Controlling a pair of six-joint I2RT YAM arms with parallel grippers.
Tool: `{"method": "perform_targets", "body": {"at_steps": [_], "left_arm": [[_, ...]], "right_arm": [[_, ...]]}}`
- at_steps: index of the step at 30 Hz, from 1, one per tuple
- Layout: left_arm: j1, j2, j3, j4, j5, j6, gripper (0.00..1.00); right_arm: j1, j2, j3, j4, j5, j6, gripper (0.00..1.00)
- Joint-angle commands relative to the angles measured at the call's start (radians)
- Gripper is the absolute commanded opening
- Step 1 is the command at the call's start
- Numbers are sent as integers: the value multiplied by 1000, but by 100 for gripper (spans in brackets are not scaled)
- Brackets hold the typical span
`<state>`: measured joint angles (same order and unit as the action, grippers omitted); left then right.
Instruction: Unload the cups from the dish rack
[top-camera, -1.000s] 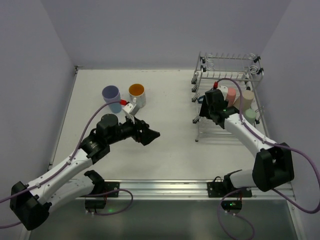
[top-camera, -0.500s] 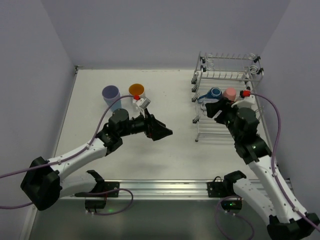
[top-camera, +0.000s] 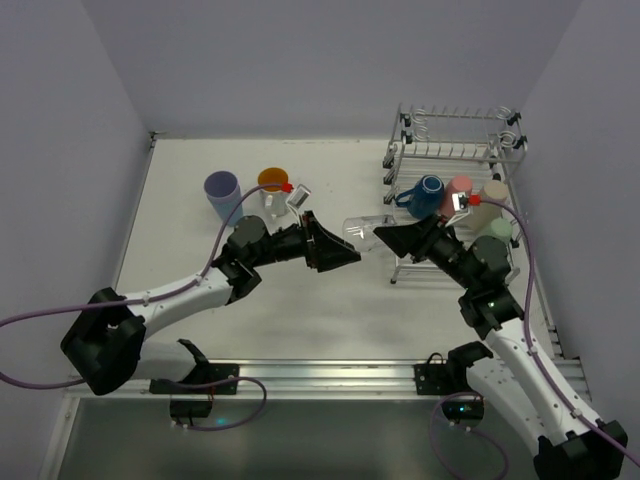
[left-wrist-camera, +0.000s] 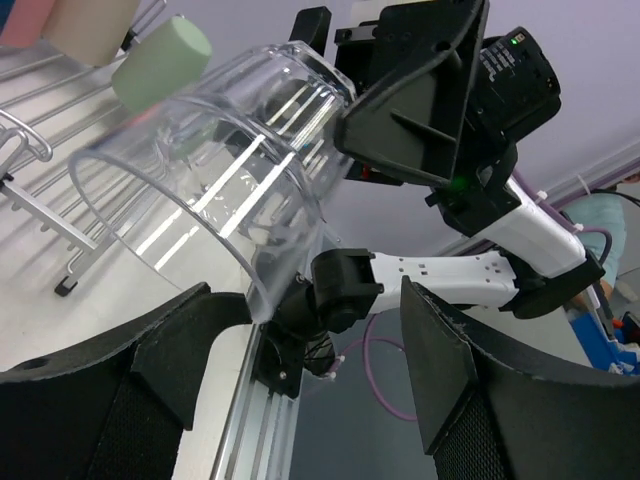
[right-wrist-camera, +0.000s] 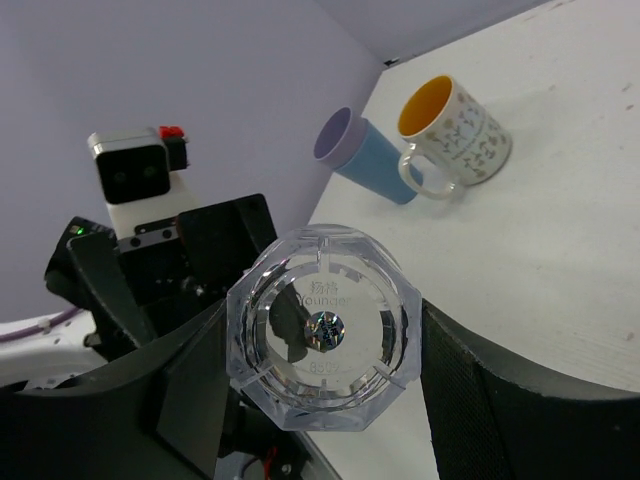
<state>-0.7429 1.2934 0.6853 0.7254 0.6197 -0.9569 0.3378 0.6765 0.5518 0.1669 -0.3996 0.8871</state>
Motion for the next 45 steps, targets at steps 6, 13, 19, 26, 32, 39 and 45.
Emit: {"method": "perform_targets", "body": {"at_steps": [6,13,19,26,32,39,45], "left_arm": [[-19,3,36,129,-35,-19,68],[-24,-3,59,154,-93,15,5],[-21,7,294,-407,-339,376,0],[-19,282,741,-1031,-727,655,0],[-3,562,1008,-1259,-885,734,0],[27,794,1212,-1389,-945,796,0],[36,897,1286,-1459,-953,833,0]], "right_arm": [[4,-11,-56,218,-139,121,35],[4,54,-121,342,-191,216,36],[4,0,-70,107,-99,78,93],[4,-163,-9,-266,160,-120,98],[4,-219,-21,-357,221,-177,98],[6,-246,-16,-400,246,-232,98],[4,-238,-33,-374,229,-232,98]]}}
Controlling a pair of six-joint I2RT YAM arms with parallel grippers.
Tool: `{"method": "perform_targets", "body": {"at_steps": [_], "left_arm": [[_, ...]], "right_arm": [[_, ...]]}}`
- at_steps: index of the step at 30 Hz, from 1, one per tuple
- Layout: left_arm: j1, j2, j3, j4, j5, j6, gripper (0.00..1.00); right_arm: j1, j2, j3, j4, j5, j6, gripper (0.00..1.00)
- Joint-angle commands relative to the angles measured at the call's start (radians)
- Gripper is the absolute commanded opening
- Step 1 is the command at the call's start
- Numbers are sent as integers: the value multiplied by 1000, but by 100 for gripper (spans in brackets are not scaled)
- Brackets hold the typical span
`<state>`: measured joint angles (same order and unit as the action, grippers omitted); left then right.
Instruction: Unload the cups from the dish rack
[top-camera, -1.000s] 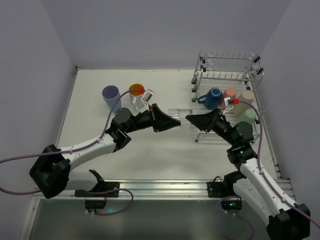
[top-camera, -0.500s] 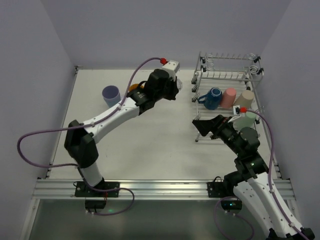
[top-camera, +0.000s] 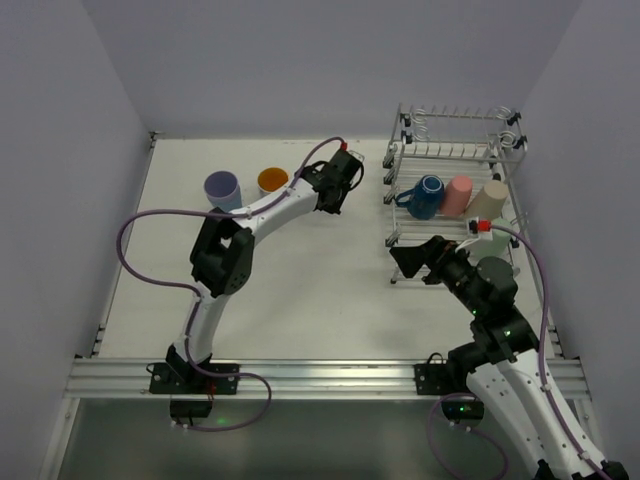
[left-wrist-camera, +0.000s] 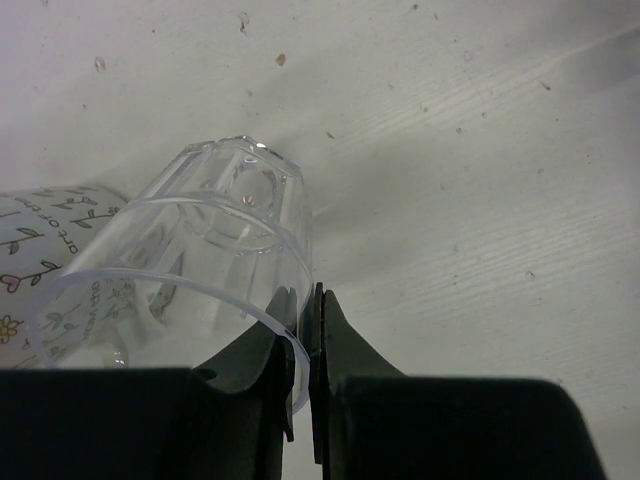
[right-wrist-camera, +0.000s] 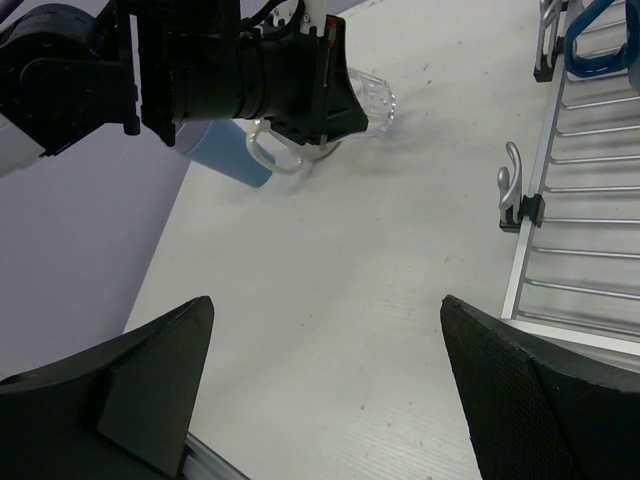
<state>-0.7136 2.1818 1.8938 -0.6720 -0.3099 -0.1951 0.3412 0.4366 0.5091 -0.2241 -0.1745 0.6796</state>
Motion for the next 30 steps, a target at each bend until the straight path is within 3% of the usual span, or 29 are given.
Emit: {"method": "perform_targets", "body": {"at_steps": [1,7,15,19,25,30], "left_arm": [[9,15,82,-60,-8,75,0],[40,78,139,-93,3,105,4],[57,125,223,-144,37,128,27],[59,130,245,-146,22,137,34],[62,102,255,-129,6,134,54],[59,-25,216,-46,44,89,85]], "right_arm": [[2,7,9,22,0,-26,98],[1,34,19,29,18,-43,98],[1,80,40,66,20,-43,99],[1,105,60,72,24,-48,99],[1,114,103,65,62,-64,99],[1,139,184,-12,150,-129,93]]}}
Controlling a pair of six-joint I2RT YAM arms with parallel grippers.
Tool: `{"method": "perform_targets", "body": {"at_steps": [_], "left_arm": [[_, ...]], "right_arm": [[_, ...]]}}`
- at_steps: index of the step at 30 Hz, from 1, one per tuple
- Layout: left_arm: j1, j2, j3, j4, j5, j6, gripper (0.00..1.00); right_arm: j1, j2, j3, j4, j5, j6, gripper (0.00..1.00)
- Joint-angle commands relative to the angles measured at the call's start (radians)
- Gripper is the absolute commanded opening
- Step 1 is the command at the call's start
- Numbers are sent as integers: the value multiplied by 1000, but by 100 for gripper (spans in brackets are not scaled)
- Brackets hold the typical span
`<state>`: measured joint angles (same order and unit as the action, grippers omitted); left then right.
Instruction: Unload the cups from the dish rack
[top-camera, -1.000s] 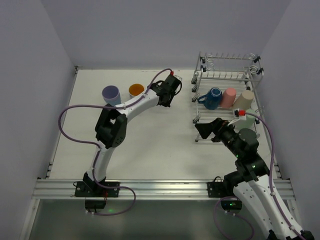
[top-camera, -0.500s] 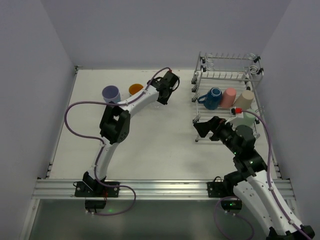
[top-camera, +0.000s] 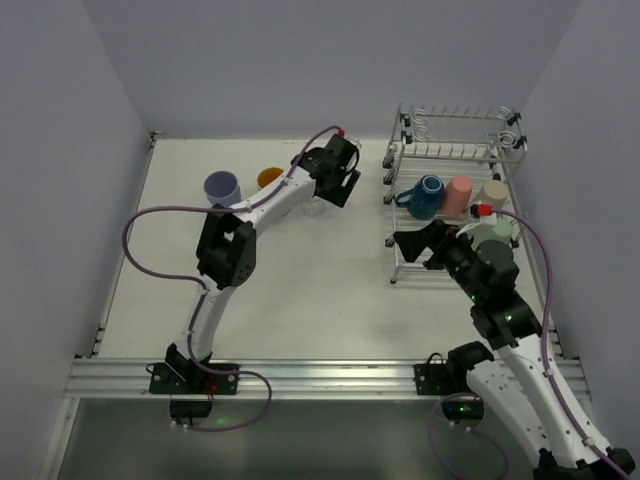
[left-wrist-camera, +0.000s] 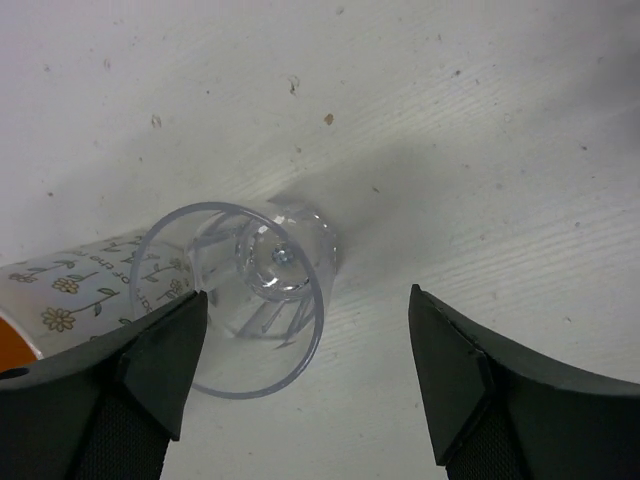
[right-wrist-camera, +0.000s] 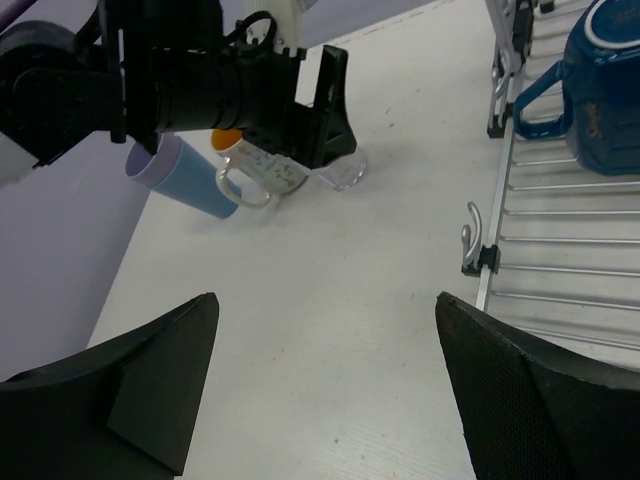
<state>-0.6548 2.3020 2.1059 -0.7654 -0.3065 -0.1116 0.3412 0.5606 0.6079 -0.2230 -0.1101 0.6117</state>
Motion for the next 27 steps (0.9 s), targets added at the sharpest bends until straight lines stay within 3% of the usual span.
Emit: {"method": "perform_targets", "body": {"at_steps": [1,6,10,13,17,21,27], "left_arm": [[1,-176,-6,92,73,-3,87],[-19,-451,-159,311,225,-77,96],[-46,-694,-372,521,358,-128,97],[-46,-896,-579,589,433,-172,98],[-46,-1180,-884,606,492,-189,98],[-46,-1386,-1082,549,452,-148,99],[-48,-1610,-1277,517,396,-99,100]], "right_arm": [[1,21,96,-24,107,-70,91],[-10,97,173,-93,242,-127,83],[-25,218,245,-114,334,-151,81],[-34,327,294,-115,400,-174,81],[-57,476,360,-114,464,-191,82],[-68,591,424,-107,506,-207,89],[-76,735,483,-50,537,-201,91]]}}
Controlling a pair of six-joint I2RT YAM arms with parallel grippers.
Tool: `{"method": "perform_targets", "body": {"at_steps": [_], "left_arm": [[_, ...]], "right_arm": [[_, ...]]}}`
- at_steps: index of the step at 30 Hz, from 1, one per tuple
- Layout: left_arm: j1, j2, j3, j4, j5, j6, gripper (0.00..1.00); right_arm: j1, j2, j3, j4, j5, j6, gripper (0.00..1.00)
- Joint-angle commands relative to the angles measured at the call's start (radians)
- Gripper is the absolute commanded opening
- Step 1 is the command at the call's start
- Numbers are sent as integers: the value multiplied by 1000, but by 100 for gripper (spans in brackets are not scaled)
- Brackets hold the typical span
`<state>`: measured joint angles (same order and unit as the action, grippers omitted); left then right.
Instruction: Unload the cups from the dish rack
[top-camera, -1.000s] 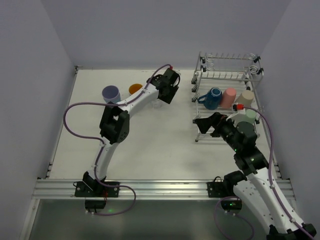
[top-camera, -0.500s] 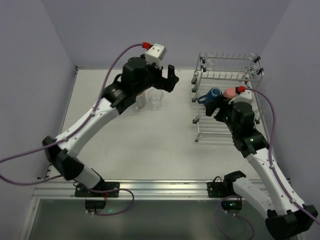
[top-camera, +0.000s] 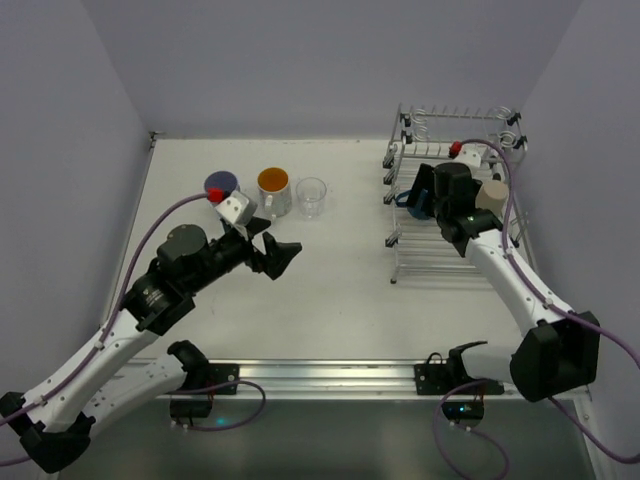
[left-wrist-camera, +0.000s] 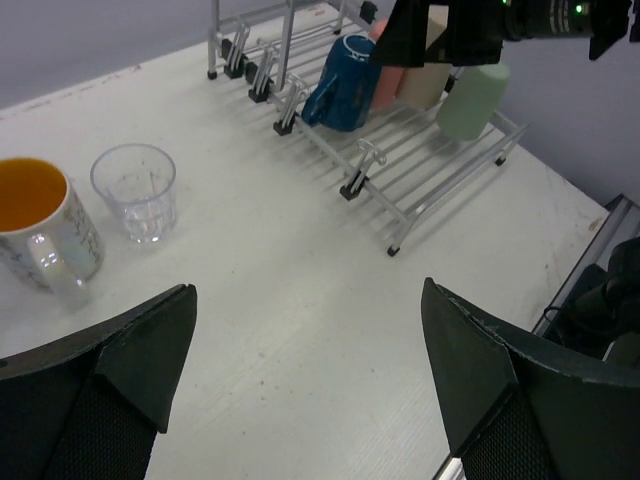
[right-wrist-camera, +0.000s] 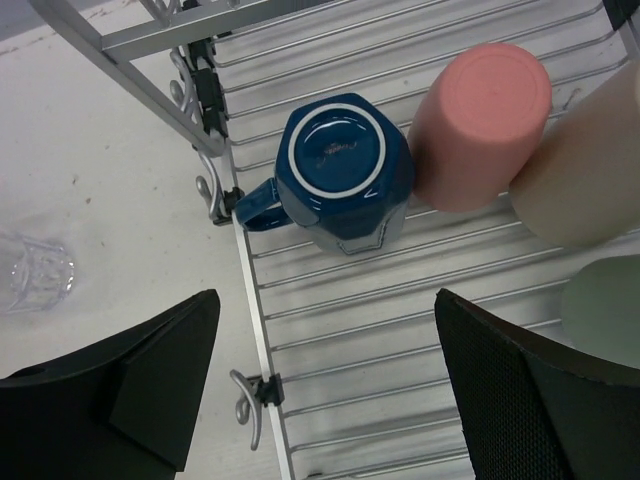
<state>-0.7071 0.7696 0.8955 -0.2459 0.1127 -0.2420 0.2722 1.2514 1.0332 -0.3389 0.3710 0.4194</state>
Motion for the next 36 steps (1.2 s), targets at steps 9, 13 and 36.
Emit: {"method": "perform_targets", "body": {"at_steps": [9,13,36], "left_arm": [[-26,-127,-162,85,18,23,100],[-61,-122,-162,71,-5,35,100],[-74,-104,-162,85,-5,49,100]], "right_arm": [[-5,163,94,185,183,64,91],[-5,227,107,233,189,74,90],[-4,349,79,342,299,94,86]]}}
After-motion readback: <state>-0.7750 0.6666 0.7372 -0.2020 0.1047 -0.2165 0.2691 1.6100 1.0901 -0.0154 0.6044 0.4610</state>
